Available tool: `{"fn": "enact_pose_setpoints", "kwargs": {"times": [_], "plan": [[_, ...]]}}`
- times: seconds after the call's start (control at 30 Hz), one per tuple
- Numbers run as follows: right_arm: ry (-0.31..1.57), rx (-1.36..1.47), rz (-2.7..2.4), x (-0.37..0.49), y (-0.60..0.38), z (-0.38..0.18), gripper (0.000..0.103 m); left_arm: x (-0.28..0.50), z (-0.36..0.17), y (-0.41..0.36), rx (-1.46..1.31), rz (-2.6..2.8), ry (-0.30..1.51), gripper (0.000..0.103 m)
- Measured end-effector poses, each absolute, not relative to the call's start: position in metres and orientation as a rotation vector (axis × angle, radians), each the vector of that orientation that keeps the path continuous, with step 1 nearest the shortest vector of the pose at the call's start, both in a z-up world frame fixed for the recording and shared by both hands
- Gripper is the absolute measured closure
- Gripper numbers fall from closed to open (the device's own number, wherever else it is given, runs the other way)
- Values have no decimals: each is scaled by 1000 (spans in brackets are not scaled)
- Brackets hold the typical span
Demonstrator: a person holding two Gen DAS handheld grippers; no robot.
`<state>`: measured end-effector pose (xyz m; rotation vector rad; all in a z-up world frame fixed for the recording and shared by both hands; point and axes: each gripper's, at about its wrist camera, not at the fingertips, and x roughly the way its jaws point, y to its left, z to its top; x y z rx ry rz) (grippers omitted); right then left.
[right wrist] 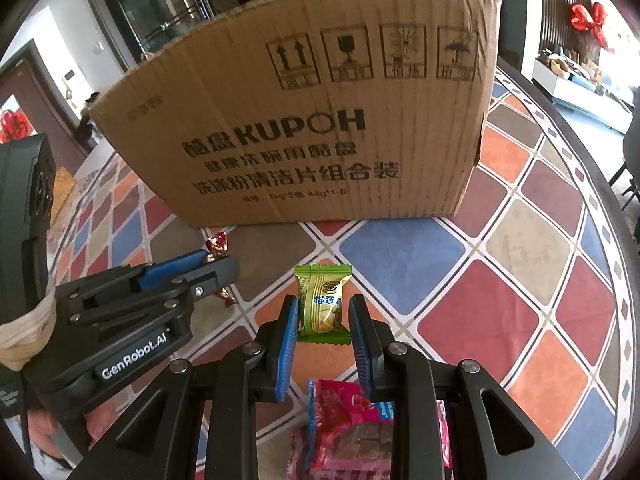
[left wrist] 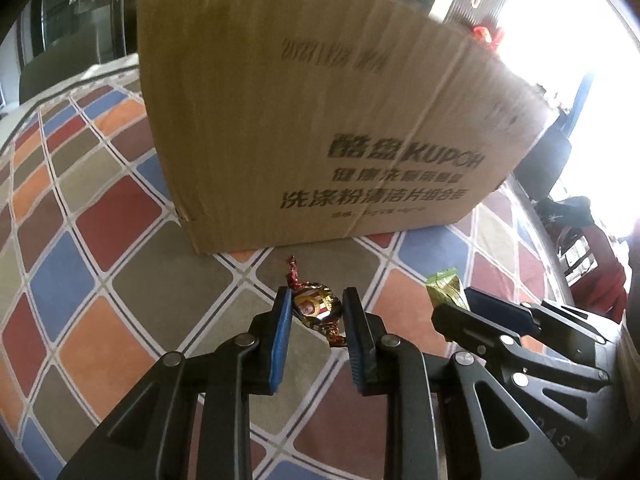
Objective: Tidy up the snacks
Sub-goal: 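Carry the cracker pack and toffee over the box and open both tools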
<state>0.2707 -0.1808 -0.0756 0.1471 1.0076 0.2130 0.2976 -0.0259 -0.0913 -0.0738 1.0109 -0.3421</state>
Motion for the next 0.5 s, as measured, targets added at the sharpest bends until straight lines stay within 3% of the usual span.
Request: {"fn": "enact_pose_setpoints", "kwargs": {"times": [0.5], "plan": [[845,137,244,250,-194,-1,76,263,0,-27,-43,-369,812,77]]}}
